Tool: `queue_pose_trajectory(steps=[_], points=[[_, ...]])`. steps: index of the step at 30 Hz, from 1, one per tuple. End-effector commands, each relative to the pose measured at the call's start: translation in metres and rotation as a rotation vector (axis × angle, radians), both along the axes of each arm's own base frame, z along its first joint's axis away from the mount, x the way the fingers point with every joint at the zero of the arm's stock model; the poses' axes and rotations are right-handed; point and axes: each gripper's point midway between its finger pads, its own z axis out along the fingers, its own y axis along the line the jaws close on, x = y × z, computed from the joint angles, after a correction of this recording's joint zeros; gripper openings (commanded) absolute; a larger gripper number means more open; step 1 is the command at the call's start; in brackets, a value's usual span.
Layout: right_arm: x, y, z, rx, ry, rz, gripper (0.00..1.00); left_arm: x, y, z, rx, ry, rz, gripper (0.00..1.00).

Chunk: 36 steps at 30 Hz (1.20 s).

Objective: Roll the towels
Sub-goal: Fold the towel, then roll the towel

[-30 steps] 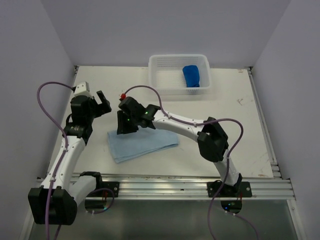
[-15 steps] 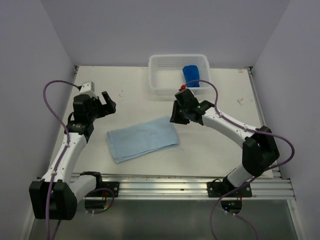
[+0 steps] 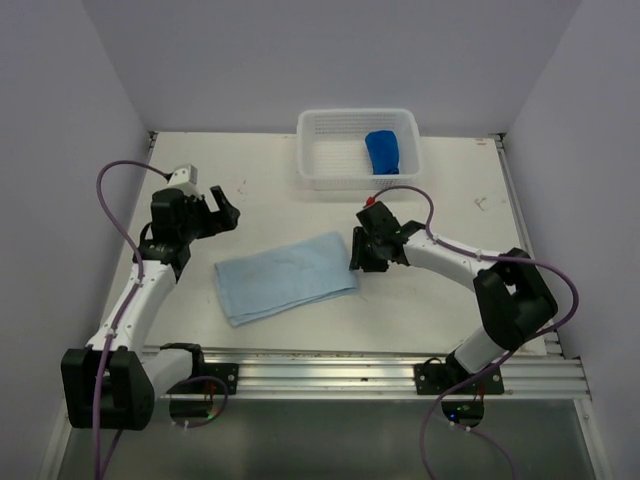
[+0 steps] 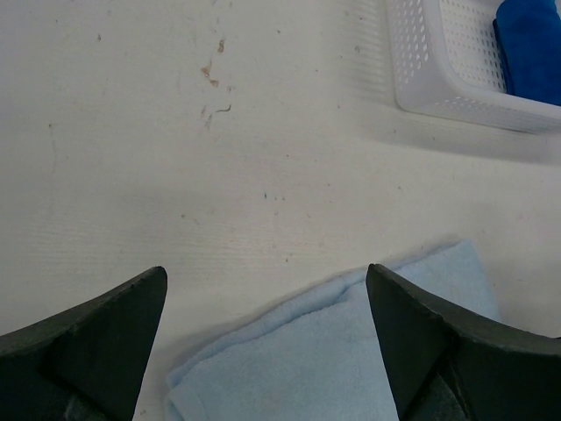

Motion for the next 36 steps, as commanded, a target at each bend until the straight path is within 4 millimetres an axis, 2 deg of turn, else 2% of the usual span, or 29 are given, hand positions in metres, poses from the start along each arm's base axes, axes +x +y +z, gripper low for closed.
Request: queue_pose_trajectory(steps=[1, 8, 18, 21, 24, 25, 27, 28, 29, 31, 32, 33, 34, 35, 36], points=[[-0.001, 0.010, 0.009, 0.087, -0.036, 0.011, 0.45, 0.005, -0.007, 0.003, -0.027, -0.028, -0.026, 1.00], [-0.011, 0.020, -0.005, 0.118, 0.010, 0.052, 0.48, 0.004, -0.004, 0.002, -0.018, -0.024, -0.012, 1.00], [-0.022, 0.018, -0.020, 0.114, 0.028, 0.051, 0.48, 0.005, -0.003, 0.001, -0.010, -0.022, -0.007, 0.99], [-0.024, 0.016, -0.026, 0.094, 0.034, 0.049, 0.45, 0.004, -0.003, 0.001, -0.009, -0.023, -0.008, 1.00], [-0.024, 0.015, -0.025, 0.067, 0.020, 0.056, 0.33, 0.003, -0.003, 0.002, -0.007, -0.026, -0.014, 1.00], [-0.023, 0.015, -0.020, 0.068, 0.005, 0.058, 0.25, 0.003, -0.004, 0.002, -0.007, -0.030, -0.016, 1.00], [-0.023, 0.012, -0.015, 0.052, -0.005, 0.062, 0.17, 0.002, -0.008, 0.001, -0.026, -0.037, -0.034, 1.00], [-0.021, 0.010, -0.012, 0.046, -0.017, 0.059, 0.10, 0.002, -0.012, 0.003, -0.045, -0.040, -0.048, 1.00], [-0.024, 0.007, -0.008, 0.040, -0.015, 0.065, 0.07, 0.002, -0.024, 0.007, -0.079, -0.065, -0.104, 1.00], [-0.023, 0.000, -0.002, 0.014, -0.039, 0.055, 0.01, -0.003, -0.041, 0.000, -0.147, -0.042, -0.158, 1.00], [-0.025, -0.004, 0.004, 0.007, -0.049, 0.053, 0.00, -0.005, -0.057, 0.007, -0.199, -0.077, -0.247, 1.00], [-0.027, -0.008, 0.004, -0.003, -0.051, 0.048, 0.00, -0.007, -0.065, 0.004, -0.238, -0.063, -0.281, 1.00], [-0.028, -0.013, 0.005, -0.019, -0.057, 0.036, 0.00, -0.010, -0.079, 0.014, -0.310, -0.078, -0.337, 1.00], [-0.032, -0.019, 0.008, -0.019, -0.066, 0.028, 0.00, -0.013, -0.084, 0.011, -0.342, -0.069, -0.355, 1.00], [-0.034, -0.022, 0.009, -0.020, -0.071, 0.024, 0.00, -0.014, -0.088, 0.014, -0.366, -0.071, -0.365, 0.94]])
